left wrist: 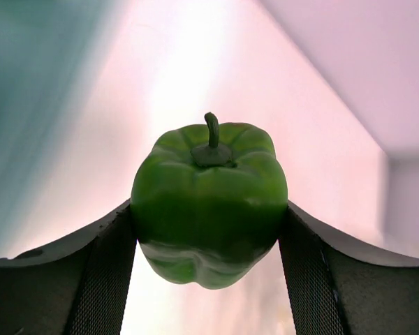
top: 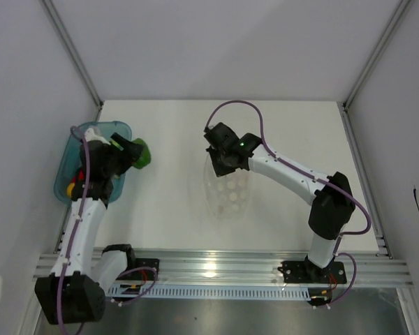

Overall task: Place the food in the zip-top bag and seal the zipper
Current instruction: Place the fake vegetable in the zipper food storage bag.

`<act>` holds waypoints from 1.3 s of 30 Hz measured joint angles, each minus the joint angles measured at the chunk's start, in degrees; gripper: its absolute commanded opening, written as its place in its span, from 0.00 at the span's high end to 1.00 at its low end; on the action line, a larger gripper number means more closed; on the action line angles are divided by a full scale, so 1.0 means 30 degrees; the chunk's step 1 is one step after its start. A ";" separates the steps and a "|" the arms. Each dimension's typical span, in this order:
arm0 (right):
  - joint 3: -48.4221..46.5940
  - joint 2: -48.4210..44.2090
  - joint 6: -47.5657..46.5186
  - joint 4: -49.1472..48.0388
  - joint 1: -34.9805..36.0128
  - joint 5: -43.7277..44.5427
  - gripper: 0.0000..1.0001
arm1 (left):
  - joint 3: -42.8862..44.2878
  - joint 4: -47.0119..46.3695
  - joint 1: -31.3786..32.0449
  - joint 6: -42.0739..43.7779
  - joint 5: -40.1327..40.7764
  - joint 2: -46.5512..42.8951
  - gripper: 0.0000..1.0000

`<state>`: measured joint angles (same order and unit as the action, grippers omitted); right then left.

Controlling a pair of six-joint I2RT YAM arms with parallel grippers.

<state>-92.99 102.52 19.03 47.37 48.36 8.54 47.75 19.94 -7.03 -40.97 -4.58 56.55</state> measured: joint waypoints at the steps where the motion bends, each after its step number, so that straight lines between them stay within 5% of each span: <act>1: -0.0146 0.0160 0.0022 0.0095 -0.0095 -0.0109 1.00 | -0.0823 -0.0954 0.0721 -0.0087 -0.1508 -0.0933 0.99; 8: -0.0510 0.0721 0.0488 0.0357 -0.0743 -0.1435 1.00 | -0.3264 -0.8196 0.6331 -0.0801 -0.8167 -0.2382 1.00; 18: -0.0488 0.0729 0.1647 0.0029 -0.0874 -0.4269 1.00 | -0.5027 -1.3529 1.0681 -0.1603 -1.0207 -0.1151 0.99; 34: 0.1428 -0.0933 0.2739 -0.0976 -0.1749 -0.6448 1.00 | -0.6025 -1.3129 1.1511 -0.1661 -0.8808 -0.0350 0.99; 39: 0.1610 -0.1297 0.2929 -0.1188 -0.1945 -0.6943 1.00 | -0.5858 -1.0797 1.2444 -0.0911 -0.7111 0.0197 0.99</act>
<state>-88.16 98.63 27.81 43.81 42.52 -12.29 30.17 -12.45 30.30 -43.70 -25.91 57.14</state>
